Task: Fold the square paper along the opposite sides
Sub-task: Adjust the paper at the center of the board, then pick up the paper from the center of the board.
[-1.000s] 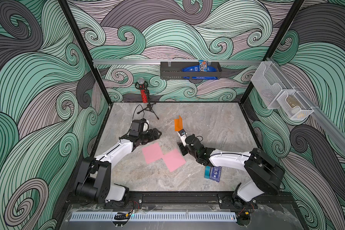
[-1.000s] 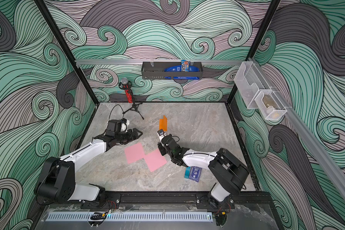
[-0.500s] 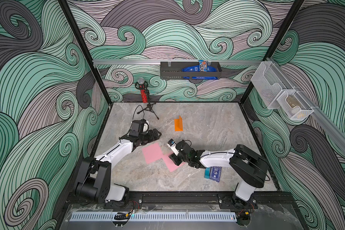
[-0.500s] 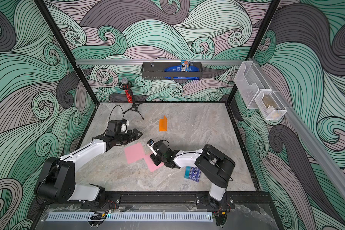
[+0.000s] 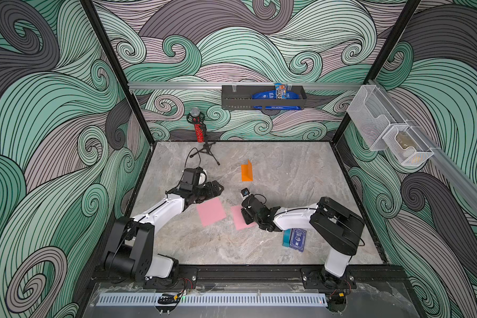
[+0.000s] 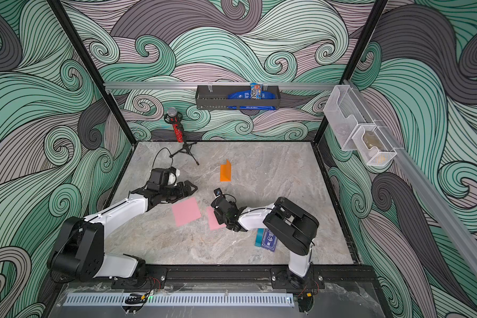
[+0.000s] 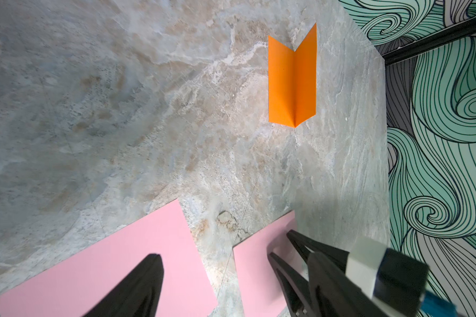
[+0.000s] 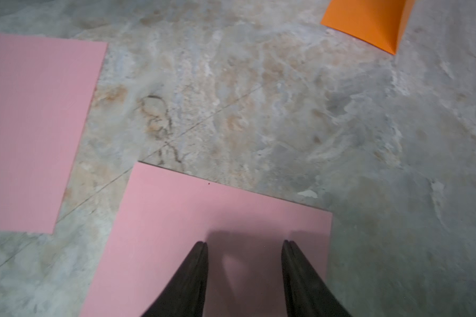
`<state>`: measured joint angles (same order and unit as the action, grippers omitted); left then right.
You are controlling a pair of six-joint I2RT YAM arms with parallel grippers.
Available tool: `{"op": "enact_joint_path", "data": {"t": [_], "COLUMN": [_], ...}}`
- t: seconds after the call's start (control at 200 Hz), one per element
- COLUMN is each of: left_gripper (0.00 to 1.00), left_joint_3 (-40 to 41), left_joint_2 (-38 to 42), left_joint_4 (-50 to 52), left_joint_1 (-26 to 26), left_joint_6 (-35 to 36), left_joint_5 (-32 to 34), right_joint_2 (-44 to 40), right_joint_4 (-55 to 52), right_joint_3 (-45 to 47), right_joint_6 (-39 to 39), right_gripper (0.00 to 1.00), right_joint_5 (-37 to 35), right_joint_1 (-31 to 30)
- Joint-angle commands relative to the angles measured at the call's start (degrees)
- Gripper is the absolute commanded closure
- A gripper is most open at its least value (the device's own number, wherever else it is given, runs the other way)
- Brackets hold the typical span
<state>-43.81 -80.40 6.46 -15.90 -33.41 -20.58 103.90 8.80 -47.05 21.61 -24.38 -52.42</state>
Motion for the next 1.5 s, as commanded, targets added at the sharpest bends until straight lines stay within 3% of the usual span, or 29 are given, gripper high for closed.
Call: {"op": "enact_joint_path", "data": {"t": [0.0, 0.24, 0.405, 0.57, 0.841, 1.191, 1.496], "left_gripper": [0.15, 0.15, 0.14, 0.14, 0.14, 0.19, 0.21], "left_joint_3": [-0.59, -0.12, -0.61, -2.13, -5.94, -6.36, -6.04], "left_joint_2": [-0.61, -0.72, -4.43, -9.0, -15.76, -19.83, -20.0], "left_joint_4": [0.43, 2.18, 4.56, 4.48, 4.5, 2.69, 2.78], "left_joint_1": [-1.85, -8.09, -12.86, -16.51, -18.81, -18.82, -18.31], "left_joint_6": [0.63, -1.23, -1.83, -2.06, -2.11, -2.57, -2.28], "left_joint_5": [0.89, 0.98, -0.87, -2.07, -3.51, -3.69, -1.0], "right_joint_2": [0.27, -7.69, -15.45, -17.94, -12.57, -7.52, -6.26], "right_joint_4": [-7.4, -7.91, -8.51, -8.79, -8.01, 0.49, 4.59], "right_joint_3": [1.52, -1.25, 2.26, 5.57, 7.26, 11.4, 10.87], "right_joint_6": [6.48, 3.31, 3.29, 4.46, 2.63, 2.28, 2.58], "right_gripper": [0.54, 0.49, 0.4, 0.39, 0.41, 0.5, 0.51], "right_joint_5": [-4.2, 4.72, 18.3, 31.52, 40.23, 45.38, 46.97], "right_joint_1": [1.84, 5.58, 11.62, 19.03, 22.76, 22.66, 20.2]}}
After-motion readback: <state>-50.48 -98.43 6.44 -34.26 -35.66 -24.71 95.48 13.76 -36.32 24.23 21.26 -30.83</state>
